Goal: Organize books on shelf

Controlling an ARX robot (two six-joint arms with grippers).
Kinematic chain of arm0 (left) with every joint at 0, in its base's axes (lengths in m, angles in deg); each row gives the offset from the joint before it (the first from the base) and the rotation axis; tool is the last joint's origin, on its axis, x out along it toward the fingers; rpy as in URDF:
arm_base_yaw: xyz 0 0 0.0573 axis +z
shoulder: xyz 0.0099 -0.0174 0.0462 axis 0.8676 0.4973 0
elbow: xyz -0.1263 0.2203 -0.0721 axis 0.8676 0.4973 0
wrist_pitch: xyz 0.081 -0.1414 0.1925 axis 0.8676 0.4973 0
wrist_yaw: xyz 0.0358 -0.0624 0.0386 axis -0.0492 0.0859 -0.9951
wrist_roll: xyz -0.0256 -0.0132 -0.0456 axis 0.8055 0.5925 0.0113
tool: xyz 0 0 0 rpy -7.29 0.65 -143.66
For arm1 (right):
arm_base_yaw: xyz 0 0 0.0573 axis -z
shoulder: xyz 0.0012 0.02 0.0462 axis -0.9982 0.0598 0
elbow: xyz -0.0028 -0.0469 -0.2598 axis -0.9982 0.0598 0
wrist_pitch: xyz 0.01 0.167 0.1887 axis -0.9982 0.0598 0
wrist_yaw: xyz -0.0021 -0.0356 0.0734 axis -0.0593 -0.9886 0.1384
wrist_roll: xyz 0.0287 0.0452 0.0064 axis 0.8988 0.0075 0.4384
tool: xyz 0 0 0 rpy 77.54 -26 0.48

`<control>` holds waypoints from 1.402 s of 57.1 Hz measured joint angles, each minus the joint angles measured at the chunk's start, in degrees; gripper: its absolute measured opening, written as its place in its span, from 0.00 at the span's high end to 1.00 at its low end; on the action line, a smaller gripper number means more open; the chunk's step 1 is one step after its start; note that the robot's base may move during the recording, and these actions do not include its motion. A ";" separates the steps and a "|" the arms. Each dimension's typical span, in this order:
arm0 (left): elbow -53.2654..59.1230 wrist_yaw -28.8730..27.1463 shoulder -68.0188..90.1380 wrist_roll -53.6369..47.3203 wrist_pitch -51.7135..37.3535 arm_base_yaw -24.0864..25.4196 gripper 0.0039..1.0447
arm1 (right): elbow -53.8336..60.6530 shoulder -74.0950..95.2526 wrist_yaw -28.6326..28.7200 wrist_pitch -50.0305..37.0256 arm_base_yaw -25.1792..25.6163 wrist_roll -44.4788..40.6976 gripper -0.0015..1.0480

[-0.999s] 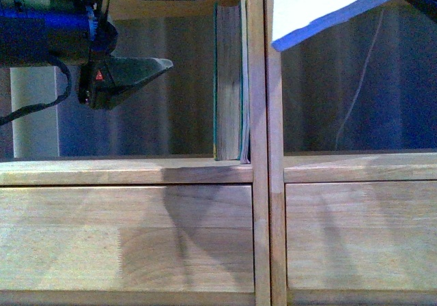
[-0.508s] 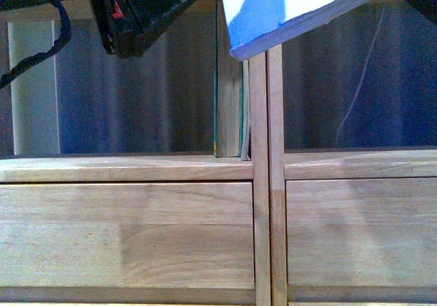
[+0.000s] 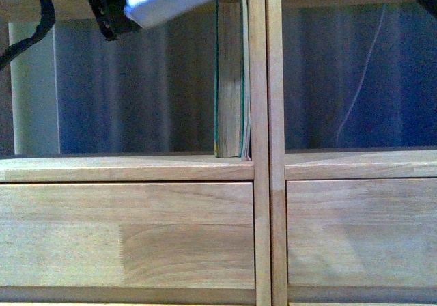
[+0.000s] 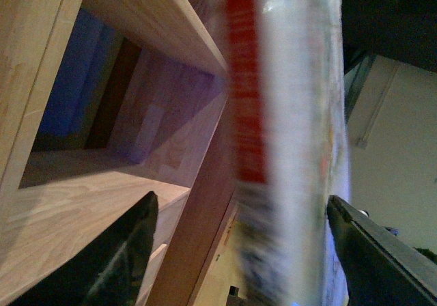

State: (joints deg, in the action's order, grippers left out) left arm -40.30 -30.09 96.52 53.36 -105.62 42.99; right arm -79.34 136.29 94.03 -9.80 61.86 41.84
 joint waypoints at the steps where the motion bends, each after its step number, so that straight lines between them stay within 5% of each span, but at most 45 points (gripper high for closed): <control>1: 0.15 0.13 0.00 0.22 -0.66 0.04 0.39 | 0.00 0.00 0.37 -0.20 -0.07 0.48 0.93; 13: 2.54 4.20 -0.11 9.18 -14.71 0.22 0.70 | 0.02 0.28 6.84 -6.21 -0.11 9.57 0.93; 23: 2.54 5.11 -0.33 11.74 -16.09 0.22 0.92 | 0.02 0.39 6.40 -3.39 -0.22 9.92 0.93; 37: 2.54 6.99 -0.31 13.29 -16.06 0.13 0.94 | 0.20 0.59 7.21 0.04 -0.26 7.21 0.65; 50: 2.54 7.50 -0.26 13.49 -16.06 0.15 0.94 | 2.25 0.26 7.82 1.62 5.07 6.54 0.37; 65: 6.36 -3.98 -7.65 -3.89 5.55 6.73 0.94 | 7.61 -3.30 13.09 1.42 19.37 6.71 0.06; 80: 7.32 -13.79 -10.25 -30.73 19.69 8.92 0.94 | 9.27 -9.07 13.92 8.59 38.12 1.20 0.07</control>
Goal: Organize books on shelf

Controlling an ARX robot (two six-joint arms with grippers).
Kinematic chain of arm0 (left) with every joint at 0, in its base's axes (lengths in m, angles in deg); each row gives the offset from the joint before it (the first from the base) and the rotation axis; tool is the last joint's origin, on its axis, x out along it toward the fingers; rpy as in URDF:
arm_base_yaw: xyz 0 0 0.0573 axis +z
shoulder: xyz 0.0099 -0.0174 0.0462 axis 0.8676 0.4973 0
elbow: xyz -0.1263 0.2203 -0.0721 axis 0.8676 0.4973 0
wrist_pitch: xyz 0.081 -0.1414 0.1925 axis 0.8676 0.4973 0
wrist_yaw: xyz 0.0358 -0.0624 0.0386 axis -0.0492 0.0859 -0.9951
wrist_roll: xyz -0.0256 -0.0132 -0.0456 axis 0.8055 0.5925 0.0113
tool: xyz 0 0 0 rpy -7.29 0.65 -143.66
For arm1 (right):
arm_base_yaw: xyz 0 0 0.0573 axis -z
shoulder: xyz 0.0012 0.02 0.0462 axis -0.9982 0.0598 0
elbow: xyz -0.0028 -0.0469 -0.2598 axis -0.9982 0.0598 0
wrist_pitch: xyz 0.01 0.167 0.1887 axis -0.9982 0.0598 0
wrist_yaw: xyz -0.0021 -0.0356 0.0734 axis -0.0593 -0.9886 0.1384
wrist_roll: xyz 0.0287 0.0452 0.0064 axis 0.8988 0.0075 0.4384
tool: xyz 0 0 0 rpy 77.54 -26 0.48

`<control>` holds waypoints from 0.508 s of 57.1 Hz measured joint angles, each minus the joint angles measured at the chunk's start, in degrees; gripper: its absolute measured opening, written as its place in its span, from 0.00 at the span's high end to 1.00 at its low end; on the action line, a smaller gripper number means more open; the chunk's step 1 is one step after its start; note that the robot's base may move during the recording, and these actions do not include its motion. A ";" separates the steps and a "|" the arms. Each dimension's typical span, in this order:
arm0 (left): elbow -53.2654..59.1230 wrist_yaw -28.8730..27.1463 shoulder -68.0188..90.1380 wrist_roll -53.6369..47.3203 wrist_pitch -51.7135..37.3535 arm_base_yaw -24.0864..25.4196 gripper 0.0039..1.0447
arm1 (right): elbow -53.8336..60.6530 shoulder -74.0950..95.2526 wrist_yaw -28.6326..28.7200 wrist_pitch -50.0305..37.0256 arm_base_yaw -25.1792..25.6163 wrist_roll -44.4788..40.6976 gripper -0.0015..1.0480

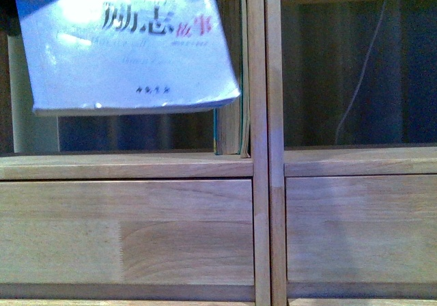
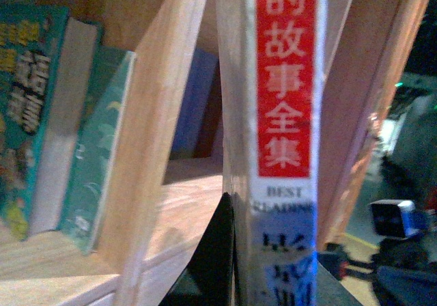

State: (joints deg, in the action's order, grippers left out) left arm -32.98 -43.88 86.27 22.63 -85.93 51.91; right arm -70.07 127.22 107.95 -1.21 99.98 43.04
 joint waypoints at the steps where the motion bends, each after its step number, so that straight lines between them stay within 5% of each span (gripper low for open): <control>1: -0.22 -0.94 0.20 -0.98 0.66 0.11 0.94 | 0.00 -0.35 -0.44 0.96 0.61 -0.87 0.07; 16: -10.21 -15.87 9.07 -13.55 7.19 2.97 0.94 | -0.11 -9.77 -10.86 21.07 11.63 -27.39 0.07; 29: -23.02 -20.94 20.11 -22.32 10.60 -0.13 0.94 | 2.84 -21.68 -14.40 28.89 8.90 -36.96 0.07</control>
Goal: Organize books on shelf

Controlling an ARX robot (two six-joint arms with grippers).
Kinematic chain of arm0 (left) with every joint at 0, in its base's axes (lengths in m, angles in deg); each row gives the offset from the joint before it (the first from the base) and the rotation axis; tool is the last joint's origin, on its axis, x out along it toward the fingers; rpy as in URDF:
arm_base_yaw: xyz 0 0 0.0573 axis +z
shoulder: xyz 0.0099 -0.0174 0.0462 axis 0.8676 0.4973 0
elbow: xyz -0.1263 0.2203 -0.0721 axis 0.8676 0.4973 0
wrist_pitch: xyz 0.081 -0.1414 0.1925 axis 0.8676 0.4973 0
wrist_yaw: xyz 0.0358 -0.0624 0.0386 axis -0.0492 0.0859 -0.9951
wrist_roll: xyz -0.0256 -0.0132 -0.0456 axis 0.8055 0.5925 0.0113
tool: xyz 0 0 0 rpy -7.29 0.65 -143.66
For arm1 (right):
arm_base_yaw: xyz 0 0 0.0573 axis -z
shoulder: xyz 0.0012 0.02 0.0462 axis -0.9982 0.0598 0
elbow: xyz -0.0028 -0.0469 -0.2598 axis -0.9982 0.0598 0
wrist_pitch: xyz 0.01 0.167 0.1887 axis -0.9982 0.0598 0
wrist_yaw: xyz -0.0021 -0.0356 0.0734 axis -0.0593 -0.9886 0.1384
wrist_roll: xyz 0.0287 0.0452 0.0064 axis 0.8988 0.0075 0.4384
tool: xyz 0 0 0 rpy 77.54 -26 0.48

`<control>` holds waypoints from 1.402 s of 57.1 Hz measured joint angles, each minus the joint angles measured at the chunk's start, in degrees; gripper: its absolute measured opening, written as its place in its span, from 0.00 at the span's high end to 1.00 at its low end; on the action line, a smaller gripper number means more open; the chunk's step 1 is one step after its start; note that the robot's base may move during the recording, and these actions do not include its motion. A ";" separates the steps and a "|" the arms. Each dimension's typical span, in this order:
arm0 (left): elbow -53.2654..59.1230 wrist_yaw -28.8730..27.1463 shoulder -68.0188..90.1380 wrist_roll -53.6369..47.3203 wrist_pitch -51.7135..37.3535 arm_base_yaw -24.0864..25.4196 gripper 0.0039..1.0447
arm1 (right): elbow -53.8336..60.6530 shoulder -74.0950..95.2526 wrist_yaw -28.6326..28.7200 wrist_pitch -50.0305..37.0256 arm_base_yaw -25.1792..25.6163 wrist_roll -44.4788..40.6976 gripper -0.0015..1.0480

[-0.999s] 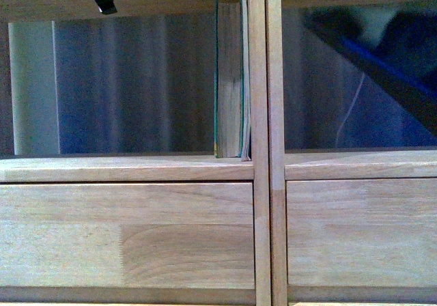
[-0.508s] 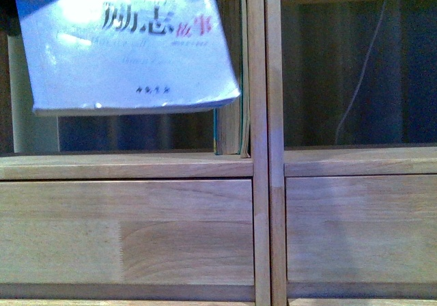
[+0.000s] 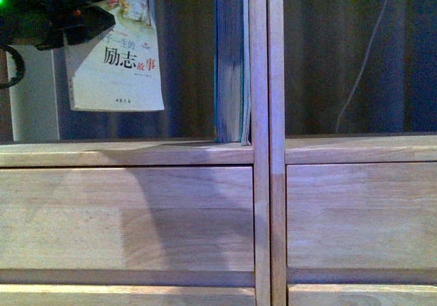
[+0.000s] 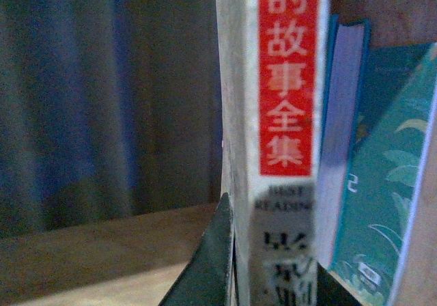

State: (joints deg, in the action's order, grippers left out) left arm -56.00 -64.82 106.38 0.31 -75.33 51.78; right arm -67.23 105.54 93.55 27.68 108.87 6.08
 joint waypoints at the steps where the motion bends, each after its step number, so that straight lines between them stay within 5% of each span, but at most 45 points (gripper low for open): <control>1: -0.96 -0.46 0.92 -0.61 0.20 -0.31 0.94 | 0.02 -0.52 0.15 0.02 -0.11 -0.31 0.07; 23: -10.21 -3.87 12.94 -12.57 -2.10 -6.21 0.94 | 0.11 -0.83 -0.24 0.20 -0.50 -1.07 0.07; 80: -19.91 -18.40 24.00 -18.01 -4.52 -10.73 0.94 | 0.11 -0.83 -0.26 0.20 -0.50 -1.09 0.07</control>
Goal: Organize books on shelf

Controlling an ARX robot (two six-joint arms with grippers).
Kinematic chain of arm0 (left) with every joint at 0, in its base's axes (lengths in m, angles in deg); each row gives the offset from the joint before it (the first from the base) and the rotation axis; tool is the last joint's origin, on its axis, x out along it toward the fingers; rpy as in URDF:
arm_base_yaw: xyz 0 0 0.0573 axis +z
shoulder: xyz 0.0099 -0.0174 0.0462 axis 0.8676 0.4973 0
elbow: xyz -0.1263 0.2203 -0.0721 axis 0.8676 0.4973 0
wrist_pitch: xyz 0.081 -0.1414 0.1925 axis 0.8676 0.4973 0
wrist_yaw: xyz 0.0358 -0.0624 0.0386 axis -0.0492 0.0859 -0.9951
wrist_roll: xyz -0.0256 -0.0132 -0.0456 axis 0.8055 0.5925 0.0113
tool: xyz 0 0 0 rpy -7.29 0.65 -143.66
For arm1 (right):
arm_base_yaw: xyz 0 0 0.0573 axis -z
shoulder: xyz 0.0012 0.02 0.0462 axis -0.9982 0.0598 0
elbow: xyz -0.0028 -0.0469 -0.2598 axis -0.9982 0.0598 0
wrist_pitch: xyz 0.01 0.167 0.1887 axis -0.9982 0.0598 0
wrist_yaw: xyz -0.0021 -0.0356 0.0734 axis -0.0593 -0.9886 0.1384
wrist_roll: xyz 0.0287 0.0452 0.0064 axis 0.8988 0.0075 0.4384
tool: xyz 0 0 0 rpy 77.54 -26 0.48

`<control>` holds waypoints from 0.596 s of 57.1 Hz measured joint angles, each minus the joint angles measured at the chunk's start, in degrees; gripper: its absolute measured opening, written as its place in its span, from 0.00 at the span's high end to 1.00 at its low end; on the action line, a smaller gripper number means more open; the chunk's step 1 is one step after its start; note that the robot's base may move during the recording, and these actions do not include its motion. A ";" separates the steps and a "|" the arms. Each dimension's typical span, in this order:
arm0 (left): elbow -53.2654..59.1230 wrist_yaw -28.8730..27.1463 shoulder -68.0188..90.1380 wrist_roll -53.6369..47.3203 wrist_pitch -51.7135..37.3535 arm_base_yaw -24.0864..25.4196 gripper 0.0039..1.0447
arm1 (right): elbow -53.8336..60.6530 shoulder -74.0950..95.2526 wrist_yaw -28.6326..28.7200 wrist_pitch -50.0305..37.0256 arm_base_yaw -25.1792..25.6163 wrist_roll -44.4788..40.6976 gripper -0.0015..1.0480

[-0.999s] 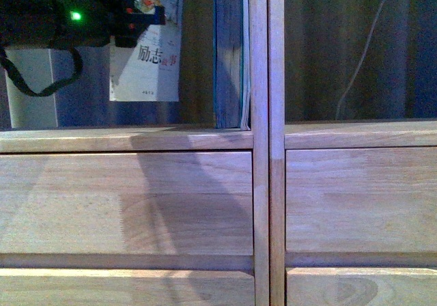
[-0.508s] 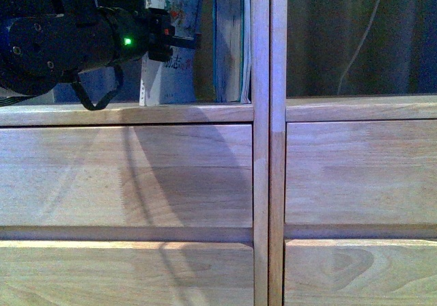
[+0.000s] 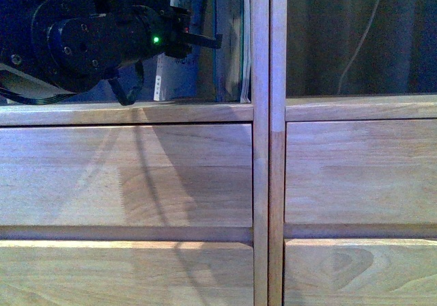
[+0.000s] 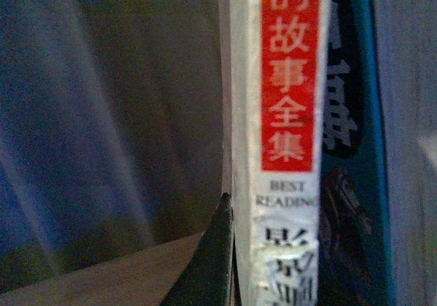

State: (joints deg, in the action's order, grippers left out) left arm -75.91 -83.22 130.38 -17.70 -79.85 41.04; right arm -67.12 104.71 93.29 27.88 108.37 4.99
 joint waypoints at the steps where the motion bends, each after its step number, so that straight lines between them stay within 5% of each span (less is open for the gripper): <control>1: -0.52 -0.57 0.26 -0.02 0.07 -0.17 0.94 | 0.00 0.00 0.00 0.00 0.00 0.00 0.07; 25: -1.55 -4.94 1.09 -0.35 2.40 -4.37 0.94 | 0.00 0.00 0.00 0.00 0.00 0.00 0.07; 34: -1.64 -4.68 1.09 -0.48 4.44 -4.48 0.72 | 0.00 0.00 0.00 0.00 0.00 -0.02 0.07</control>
State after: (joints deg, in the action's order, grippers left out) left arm -77.55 -87.90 131.47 -18.18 -75.42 36.56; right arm -67.12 104.71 93.29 27.88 108.37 4.96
